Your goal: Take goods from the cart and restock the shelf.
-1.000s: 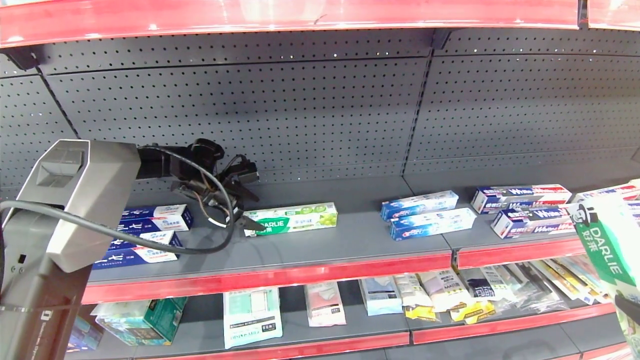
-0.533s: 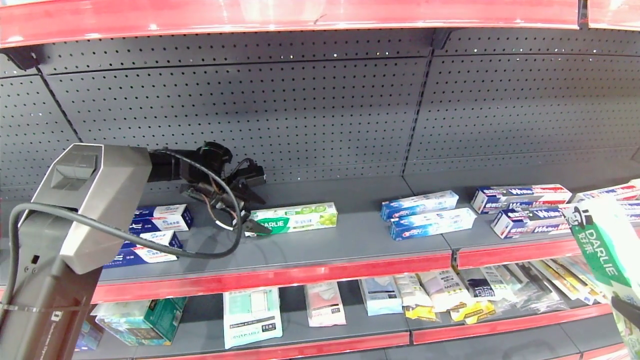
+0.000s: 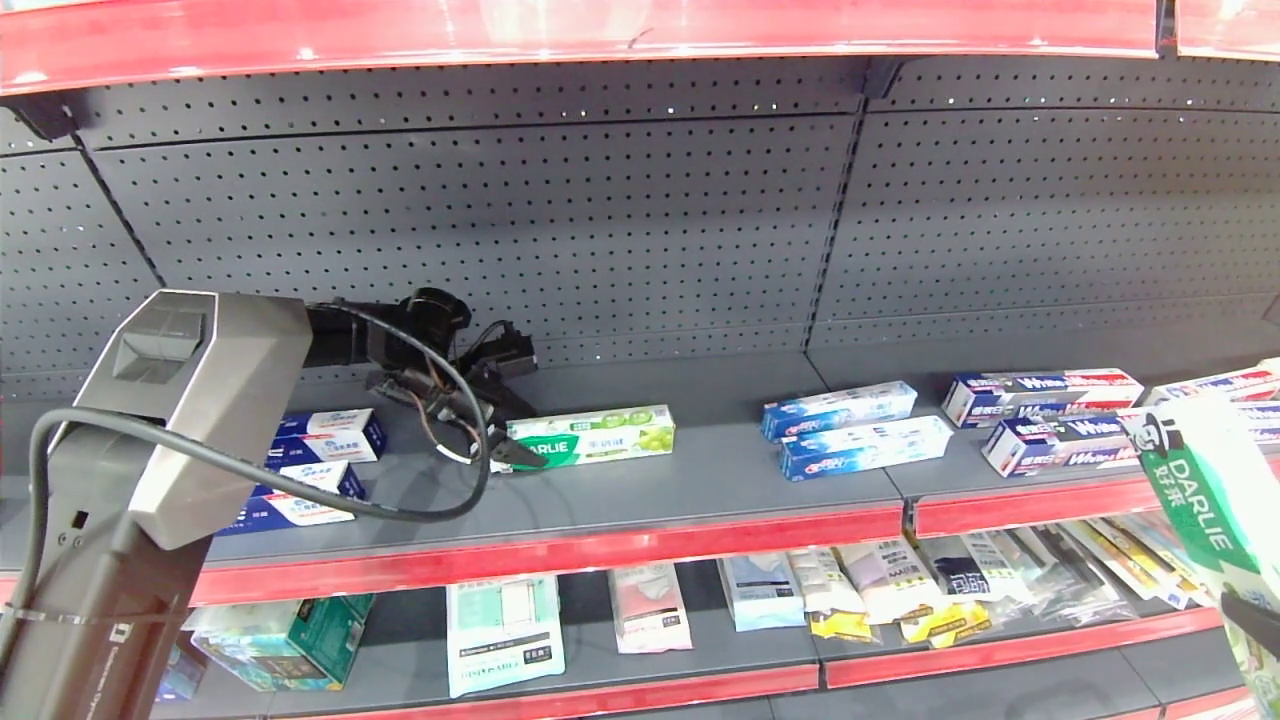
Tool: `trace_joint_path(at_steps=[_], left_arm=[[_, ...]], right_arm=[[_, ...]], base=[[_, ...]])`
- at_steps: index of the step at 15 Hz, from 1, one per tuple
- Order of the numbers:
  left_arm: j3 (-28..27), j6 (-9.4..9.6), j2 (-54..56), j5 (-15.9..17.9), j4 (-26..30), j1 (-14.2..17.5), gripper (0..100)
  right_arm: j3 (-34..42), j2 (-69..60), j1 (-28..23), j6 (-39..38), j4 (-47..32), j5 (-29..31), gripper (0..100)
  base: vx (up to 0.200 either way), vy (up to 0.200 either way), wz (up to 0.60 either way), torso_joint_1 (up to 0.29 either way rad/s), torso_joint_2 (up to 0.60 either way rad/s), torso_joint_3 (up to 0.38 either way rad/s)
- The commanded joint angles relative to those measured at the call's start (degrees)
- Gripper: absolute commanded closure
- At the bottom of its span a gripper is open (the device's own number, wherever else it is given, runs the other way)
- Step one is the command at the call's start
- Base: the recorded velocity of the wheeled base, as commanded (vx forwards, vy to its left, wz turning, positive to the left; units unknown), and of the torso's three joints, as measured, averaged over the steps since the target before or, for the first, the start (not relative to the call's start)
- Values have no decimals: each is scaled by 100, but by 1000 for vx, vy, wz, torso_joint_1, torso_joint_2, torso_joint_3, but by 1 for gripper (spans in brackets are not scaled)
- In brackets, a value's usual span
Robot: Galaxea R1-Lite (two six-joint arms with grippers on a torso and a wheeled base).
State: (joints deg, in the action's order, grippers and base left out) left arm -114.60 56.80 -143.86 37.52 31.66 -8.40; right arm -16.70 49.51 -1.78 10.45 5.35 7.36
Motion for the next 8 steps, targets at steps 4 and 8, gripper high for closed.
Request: trace_joint_path(at_steps=[4, 8], left_arm=[[1, -2, -37, 1, 7, -48, 100], [1, 86, 78, 1, 341, -57, 100]], right_arm=[[0, 6, 2, 10, 1, 2, 100], [0, 6, 2, 54, 1, 11, 100]], base=[[0, 0, 0, 0, 0, 0], [0, 0, 0, 0, 0, 0]])
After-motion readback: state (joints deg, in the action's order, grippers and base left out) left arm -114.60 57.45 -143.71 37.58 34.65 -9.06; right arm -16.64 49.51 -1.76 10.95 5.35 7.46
